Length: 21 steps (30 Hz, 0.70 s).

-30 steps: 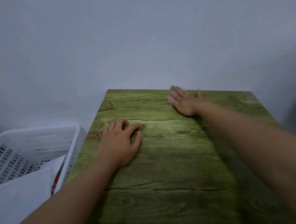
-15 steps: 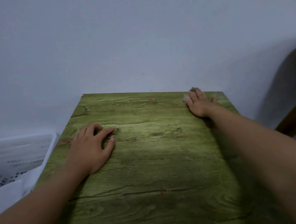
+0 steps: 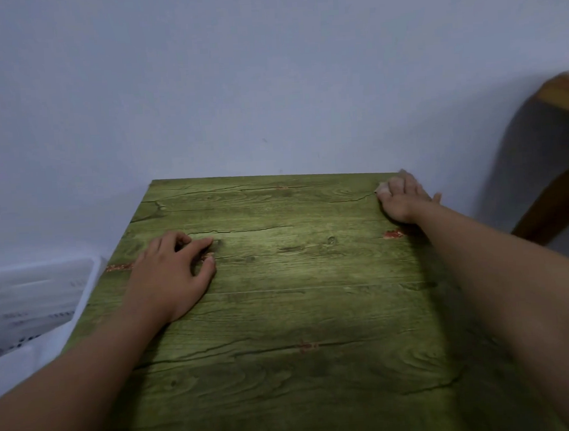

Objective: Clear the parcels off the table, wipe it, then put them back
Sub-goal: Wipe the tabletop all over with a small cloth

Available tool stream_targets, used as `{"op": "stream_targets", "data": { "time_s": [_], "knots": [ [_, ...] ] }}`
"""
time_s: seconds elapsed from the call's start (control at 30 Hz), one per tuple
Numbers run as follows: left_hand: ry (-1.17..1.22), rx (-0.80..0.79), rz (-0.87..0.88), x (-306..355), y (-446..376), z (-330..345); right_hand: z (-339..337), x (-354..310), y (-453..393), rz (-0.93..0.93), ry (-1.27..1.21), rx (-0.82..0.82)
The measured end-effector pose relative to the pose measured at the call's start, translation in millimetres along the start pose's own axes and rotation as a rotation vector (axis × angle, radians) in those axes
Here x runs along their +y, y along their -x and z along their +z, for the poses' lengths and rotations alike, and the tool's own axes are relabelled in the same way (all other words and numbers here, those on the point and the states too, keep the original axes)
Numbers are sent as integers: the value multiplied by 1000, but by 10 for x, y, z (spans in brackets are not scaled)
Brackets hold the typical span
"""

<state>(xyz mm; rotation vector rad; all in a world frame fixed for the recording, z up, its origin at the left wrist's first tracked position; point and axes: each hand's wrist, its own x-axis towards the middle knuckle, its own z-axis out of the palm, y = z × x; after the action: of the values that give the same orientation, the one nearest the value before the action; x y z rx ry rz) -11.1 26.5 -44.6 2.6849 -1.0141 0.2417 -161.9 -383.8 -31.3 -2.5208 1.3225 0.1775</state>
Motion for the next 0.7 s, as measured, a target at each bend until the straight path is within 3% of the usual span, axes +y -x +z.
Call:
{"op": "stream_targets", "data": {
  "time_s": [0.27, 0.5, 0.6, 0.7],
  "knots": [
    [1, 13, 17, 46, 17, -47, 164, -515, 389, -156, 75, -11],
    [-105, -25, -275, 87, 107, -100, 540, -2030, 801, -509, 176, -39],
    [21, 14, -213, -15, 149, -138, 727, -2657, 1045, -645, 200, -60],
    [112, -14, -341, -365, 290, -282, 888, -3091, 1377, -752, 280, -84]
  ]
}}
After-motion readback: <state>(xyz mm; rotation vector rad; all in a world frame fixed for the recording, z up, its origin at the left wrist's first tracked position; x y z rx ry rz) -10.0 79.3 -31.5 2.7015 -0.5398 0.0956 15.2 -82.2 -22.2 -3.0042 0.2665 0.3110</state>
